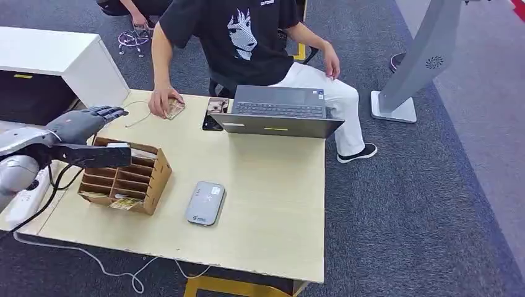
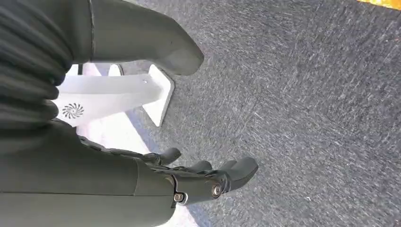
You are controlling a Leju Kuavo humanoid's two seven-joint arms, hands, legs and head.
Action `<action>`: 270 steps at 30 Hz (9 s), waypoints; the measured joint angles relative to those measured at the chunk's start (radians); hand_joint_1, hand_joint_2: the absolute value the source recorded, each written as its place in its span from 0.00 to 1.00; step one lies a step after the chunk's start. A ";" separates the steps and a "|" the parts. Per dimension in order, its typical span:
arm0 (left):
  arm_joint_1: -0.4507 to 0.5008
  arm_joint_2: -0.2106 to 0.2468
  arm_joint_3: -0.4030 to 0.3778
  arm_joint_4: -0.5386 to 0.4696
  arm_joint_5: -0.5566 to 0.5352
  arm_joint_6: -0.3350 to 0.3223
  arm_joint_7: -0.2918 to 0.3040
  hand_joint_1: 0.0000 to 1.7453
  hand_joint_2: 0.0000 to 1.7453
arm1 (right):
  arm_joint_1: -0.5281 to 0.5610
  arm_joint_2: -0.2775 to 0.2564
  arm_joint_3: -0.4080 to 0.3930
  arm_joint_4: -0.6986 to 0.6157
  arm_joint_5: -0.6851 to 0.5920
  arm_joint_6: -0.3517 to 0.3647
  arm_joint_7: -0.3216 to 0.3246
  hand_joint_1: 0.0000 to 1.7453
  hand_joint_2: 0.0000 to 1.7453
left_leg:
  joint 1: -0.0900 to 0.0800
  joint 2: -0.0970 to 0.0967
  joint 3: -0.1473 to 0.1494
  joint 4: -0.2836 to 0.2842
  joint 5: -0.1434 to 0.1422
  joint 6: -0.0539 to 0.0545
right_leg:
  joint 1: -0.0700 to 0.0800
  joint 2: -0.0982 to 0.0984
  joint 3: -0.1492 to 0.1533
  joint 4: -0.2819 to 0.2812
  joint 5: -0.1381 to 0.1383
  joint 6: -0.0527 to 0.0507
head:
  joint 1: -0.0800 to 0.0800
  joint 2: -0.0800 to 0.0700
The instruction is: Pass the card to the sensor for recognition and then transmit it.
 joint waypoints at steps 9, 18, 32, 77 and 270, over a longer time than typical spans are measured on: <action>-0.056 0.136 -0.041 -0.114 0.231 -0.071 -0.051 0.00 1.00 | -0.060 0.000 0.051 0.040 0.007 0.008 -0.017 0.00 1.00 | 0.000 0.000 0.000 0.000 0.000 0.000 | 0.000 0.000 0.000 0.000 0.000 0.000 | 0.000 0.000; -0.069 0.123 -0.075 -0.157 0.175 0.015 -0.108 0.00 1.00 | -0.098 0.009 0.063 0.071 0.062 0.017 0.007 0.00 1.00 | 0.000 -0.002 0.000 0.000 0.000 0.000 | -0.001 -0.002 0.001 0.000 0.000 0.001 | 0.000 0.000; 0.070 0.069 -0.122 -0.190 0.078 0.120 -0.131 0.00 1.00 | -0.068 0.018 0.058 0.047 0.099 0.000 0.029 0.00 1.00 | -0.001 -0.001 0.000 0.000 0.000 0.000 | 0.000 -0.002 0.000 0.000 0.000 0.001 | 0.000 0.000; 0.141 0.120 0.008 -0.213 -0.072 0.145 -0.034 0.00 1.00 | 0.023 0.016 -0.050 0.010 0.134 0.000 0.053 0.00 1.00 | 0.000 -0.002 0.000 0.000 0.001 0.001 | -0.001 -0.003 0.001 0.000 0.001 0.001 | 0.000 0.000; 0.083 -0.388 0.175 0.293 -0.353 0.795 -0.068 1.00 1.00 | 0.191 -0.022 -0.253 -0.065 0.235 0.000 0.088 0.00 1.00 | -0.001 -0.002 0.001 0.000 0.001 0.000 | 0.000 -0.002 0.001 0.000 0.001 0.001 | 0.000 0.000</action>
